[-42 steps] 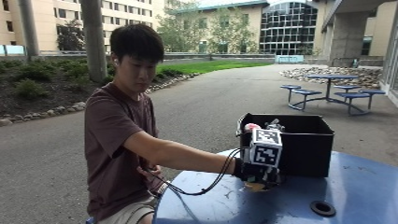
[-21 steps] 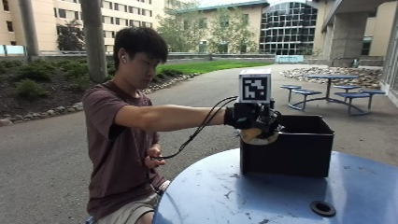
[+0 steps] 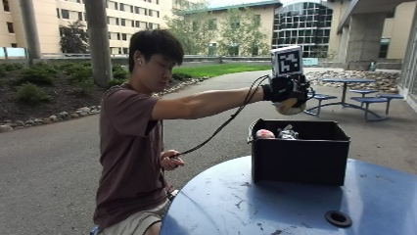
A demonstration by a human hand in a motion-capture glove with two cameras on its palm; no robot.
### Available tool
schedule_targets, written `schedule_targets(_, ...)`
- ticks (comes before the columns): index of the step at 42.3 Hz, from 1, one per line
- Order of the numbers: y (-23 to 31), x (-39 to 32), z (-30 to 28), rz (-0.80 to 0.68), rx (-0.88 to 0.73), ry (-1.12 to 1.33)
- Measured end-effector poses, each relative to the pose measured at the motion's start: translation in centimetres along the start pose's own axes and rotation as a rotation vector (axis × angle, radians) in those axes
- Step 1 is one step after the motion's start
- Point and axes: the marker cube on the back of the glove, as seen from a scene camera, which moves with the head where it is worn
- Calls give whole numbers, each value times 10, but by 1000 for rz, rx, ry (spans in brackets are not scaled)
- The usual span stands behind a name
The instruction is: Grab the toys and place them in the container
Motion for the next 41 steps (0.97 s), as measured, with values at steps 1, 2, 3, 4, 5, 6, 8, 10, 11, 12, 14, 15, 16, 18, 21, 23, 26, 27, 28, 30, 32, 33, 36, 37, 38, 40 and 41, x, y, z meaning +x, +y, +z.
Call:
schedule_targets(1, -1, -12, 3, -24, 2, -3)
schedule_targets(2, 0, -28, 10, -87, -2, 21)
schedule_targets(3, 3, -46, 18, -170, -10, 58)
schedule_targets(4, 6, -63, 26, -240, -17, 94)
schedule_targets(5, 6, -78, 33, -276, -20, 126)
schedule_targets(6, 5, -90, 38, -278, -19, 153)
schedule_targets(8, 1, -106, 46, -265, -13, 181)
schedule_targets(10, 0, -119, 51, -326, -15, 162)
schedule_targets(11, -1, -123, 52, -358, -16, 155)
schedule_targets(12, -2, -126, 54, -370, -15, 153)
schedule_targets(14, -6, -139, 59, -317, -7, 124)
schedule_targets(15, -10, -145, 60, -248, -2, 93)
schedule_targets(16, -14, -146, 61, -155, 2, 64)
schedule_targets(18, -21, -141, 63, -2, -10, 39)
schedule_targets(21, -12, -156, 80, -157, -85, 69)
schedule_targets(23, -3, -168, 91, -313, -116, 95)
schedule_targets(26, 1, -161, 97, -381, -130, 137)
schedule_targets(27, 1, -157, 97, -387, -134, 147)
schedule_targets(28, 1, -155, 97, -391, -137, 151)
schedule_targets(30, 1, -153, 98, -392, -142, 145)
schedule_targets(32, 2, -152, 98, -389, -146, 136)
schedule_targets(33, 2, -151, 98, -385, -147, 140)
schedule_targets(36, 1, -142, 98, -320, -134, 200)
schedule_targets(37, 0, -139, 98, -286, -125, 221)
schedule_targets(38, 0, -136, 97, -271, -119, 228)
schedule_targets(40, 2, -133, 95, -314, -121, 195)
schedule_targets(41, 3, -133, 94, -337, -123, 179)
